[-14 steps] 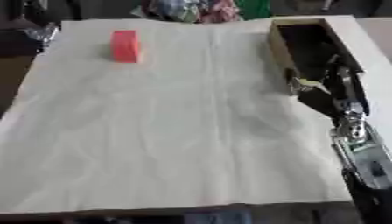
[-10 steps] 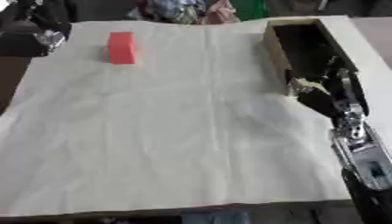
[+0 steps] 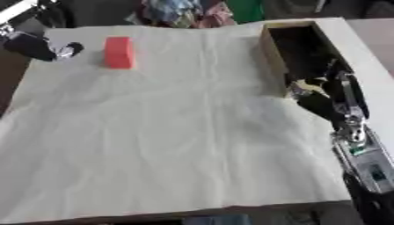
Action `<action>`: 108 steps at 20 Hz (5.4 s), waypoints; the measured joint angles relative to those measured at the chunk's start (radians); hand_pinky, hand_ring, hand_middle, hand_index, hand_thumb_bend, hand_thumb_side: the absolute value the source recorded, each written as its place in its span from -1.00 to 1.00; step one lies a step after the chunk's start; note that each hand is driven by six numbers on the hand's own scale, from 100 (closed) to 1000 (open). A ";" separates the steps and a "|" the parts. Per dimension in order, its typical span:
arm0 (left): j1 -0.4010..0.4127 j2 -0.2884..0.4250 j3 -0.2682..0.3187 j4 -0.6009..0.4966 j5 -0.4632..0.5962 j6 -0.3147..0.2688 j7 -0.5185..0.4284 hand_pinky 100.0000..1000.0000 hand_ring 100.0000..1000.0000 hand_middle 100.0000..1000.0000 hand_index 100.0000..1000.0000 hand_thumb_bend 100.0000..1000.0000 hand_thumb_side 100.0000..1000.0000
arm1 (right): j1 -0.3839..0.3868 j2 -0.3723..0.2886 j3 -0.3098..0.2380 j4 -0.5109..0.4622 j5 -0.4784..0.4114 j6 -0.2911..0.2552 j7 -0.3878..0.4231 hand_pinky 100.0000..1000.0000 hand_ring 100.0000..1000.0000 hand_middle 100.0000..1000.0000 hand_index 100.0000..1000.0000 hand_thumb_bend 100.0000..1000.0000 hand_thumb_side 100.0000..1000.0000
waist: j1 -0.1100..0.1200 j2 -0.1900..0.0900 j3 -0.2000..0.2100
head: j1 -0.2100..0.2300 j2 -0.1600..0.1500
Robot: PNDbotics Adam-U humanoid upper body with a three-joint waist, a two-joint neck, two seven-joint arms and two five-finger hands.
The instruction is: Pick up objects on the table and place them in the box.
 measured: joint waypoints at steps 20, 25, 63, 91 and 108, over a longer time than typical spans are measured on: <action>-0.093 -0.093 0.117 0.306 -0.458 -0.061 0.176 0.67 0.70 0.74 0.75 0.26 -0.88 | -0.054 0.000 0.042 -0.026 0.002 -0.020 0.019 0.38 0.58 0.66 0.88 -0.42 -0.88 | 0.038 0.025 -0.174 | 0.075 -0.039; -0.093 -0.069 0.145 0.334 -0.493 -0.056 0.190 0.68 0.67 0.71 0.76 0.30 -0.87 | -0.061 0.000 0.047 -0.031 0.002 -0.023 0.022 0.38 0.58 0.66 0.88 -0.42 -0.87 | 0.045 0.034 -0.210 | 0.097 -0.053; -0.076 -0.041 0.202 0.441 -0.559 -0.015 0.166 0.67 0.60 0.56 0.75 0.00 -0.79 | -0.078 0.000 0.054 -0.031 -0.010 -0.025 0.016 0.37 0.58 0.65 0.87 -0.43 -0.85 | 0.054 0.088 -0.258 | 0.269 -0.062; -0.144 -0.049 0.153 0.319 -0.576 -0.026 0.198 0.52 0.22 -0.26 0.55 -0.51 -0.86 | -0.061 0.001 0.054 -0.025 -0.009 -0.029 0.012 0.38 0.58 0.64 0.86 -0.43 -0.86 | 0.057 0.049 -0.235 | 0.273 -0.052; -0.232 -0.290 0.070 0.255 -0.575 -0.096 0.260 0.51 0.23 -0.20 0.54 -0.56 -0.90 | -0.096 0.037 0.109 -0.025 -0.009 -0.034 0.063 0.38 0.57 0.62 0.85 -0.43 -0.87 | 0.055 0.036 -0.310 | 0.357 -0.054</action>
